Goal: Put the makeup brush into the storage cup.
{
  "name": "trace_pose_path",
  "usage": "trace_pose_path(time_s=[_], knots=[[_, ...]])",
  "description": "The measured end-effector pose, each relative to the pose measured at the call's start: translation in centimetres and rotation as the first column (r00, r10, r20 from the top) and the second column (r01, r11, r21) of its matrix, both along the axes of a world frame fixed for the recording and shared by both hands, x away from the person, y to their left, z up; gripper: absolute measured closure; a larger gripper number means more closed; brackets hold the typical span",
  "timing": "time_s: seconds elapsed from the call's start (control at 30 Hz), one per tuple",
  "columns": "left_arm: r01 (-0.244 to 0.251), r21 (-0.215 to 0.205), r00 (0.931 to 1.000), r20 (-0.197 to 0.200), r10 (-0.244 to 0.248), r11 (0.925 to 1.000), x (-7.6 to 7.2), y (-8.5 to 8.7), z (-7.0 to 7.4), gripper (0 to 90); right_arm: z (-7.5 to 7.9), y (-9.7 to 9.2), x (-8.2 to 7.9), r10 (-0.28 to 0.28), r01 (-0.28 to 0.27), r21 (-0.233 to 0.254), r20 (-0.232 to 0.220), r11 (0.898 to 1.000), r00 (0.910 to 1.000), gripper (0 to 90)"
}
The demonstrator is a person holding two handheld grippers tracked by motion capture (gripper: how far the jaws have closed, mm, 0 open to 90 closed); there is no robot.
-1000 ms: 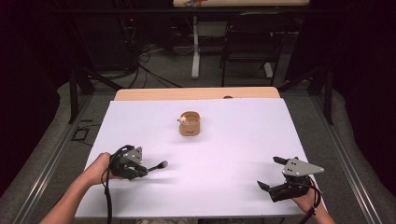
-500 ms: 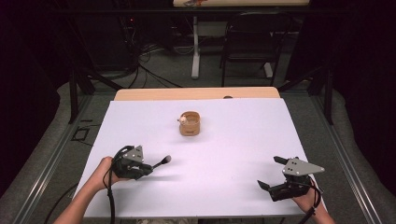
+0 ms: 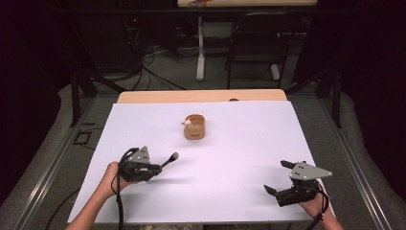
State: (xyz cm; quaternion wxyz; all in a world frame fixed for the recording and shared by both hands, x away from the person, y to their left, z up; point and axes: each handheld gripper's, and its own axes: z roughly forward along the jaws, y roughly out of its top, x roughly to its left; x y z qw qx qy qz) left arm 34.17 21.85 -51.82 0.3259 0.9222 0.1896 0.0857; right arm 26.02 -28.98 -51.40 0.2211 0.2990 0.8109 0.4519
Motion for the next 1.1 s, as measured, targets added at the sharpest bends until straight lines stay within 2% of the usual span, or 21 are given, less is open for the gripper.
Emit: trace_pose_path(time_s=[0.03, 0.17, 0.2, 0.27, 0.37, 0.43, 0.6, 0.7, 0.73, 0.8, 0.87, 0.9, 0.93, 1.1], knots=[[-0.012, -0.016, 0.9999, 0.004, 0.012, 0.9998, -0.02, 0.02, 0.01, 79.3, -0.02, -0.01, 0.02, 0.002, -0.002, 0.003, -0.001, 1.000, 1.0000, 0.0], [-0.042, -0.033, 0.9988, 0.023, 0.043, 0.9986, -0.03, 0.07, 0.19, 79.4, 0.03, -0.03, -0.02, -0.001, 0.001, 0.001, -0.001, 1.000, 1.0000, 0.0], [-0.063, -0.049, 0.9974, 0.033, 0.065, 0.9968, -0.04, 0.12, 0.29, 79.4, 0.05, -0.02, -0.02, 0.000, 0.000, 0.001, 0.000, 1.000, 1.0000, 0.0], [-0.069, -0.058, 0.9968, 0.037, 0.071, 0.9959, -0.04, 0.17, 0.36, 79.4, 0.05, -0.02, -0.03, -0.001, 0.001, 0.001, -0.001, 1.000, 1.0000, 0.0], [-0.102, -0.096, 0.9932, 0.046, 0.107, 0.9902, -0.13, 0.18, 0.39, 79.4, 0.05, -0.03, -0.03, 0.000, 0.000, 0.003, 0.000, 1.000, 1.0000, 0.0], [-0.127, -0.127, 0.9893, 0.056, 0.135, 0.9838, -0.15, 0.07, 0.34, 79.4, 0.06, -0.06, -0.03, -0.006, 0.006, 0.005, -0.002, 1.000, 1.0000, 0.0], [-0.140, -0.143, 0.9868, 0.062, 0.150, 0.9798, -0.16, -0.19, 0.11, 79.4, 0.04, -0.09, -0.01, -0.005, 0.005, 0.009, -0.001, 1.000, 1.0000, 0.0], [-0.150, -0.165, 0.9848, 0.062, 0.162, 0.9748, -0.09, -0.17, -0.01, 79.4, 0.04, -0.10, -0.04, -0.005, 0.005, 0.010, 0.000, 1.000, 1.0000, 0.0], [-0.166, -0.170, 0.9812, 0.069, 0.180, 0.9712, 0.05, -0.12, -0.10, 79.4, 0.04, -0.14, -0.01, -0.007, 0.007, 0.008, -0.002, 1.000, 1.0000, 0.0], [-0.169, -0.176, 0.9807, 0.068, 0.183, 0.9697, 0.13, -0.03, -0.15, 79.4, 0.00, -0.16, 0.03, -0.007, 0.007, 0.012, -0.003, 1.000, 1.0000, 0.0], [-0.188, -0.193, 0.9763, 0.071, 0.204, 0.9631, 0.30, 0.19, -0.21, 79.4, 0.03, -0.15, 0.00, -0.006, 0.006, 0.013, -0.002, 1.000, 1.0000, 0.0], [-0.188, -0.193, 0.9763, 0.071, 0.204, 0.9631, 0.30, 0.19, -0.21, 79.4, 0.03, -0.15, 0.00, -0.006, 0.006, 0.013, -0.002, 1.000, 1.0000, 0.0], [-0.194, -0.206, 0.9748, 0.070, 0.212, 0.9590, 0.34, 0.25, -0.23, 79.4, 0.04, -0.13, -0.02, -0.006, 0.006, 0.012, -0.001, 1.000, 1.0000, 0.0], [-0.206, -0.220, 0.9707, 0.076, 0.228, 0.9535, 0.39, 0.44, -0.09, 79.4, -0.03, -0.10, 0.09, -0.005, 0.005, 0.014, -0.008, 1.000, 1.0000, 0.0]])
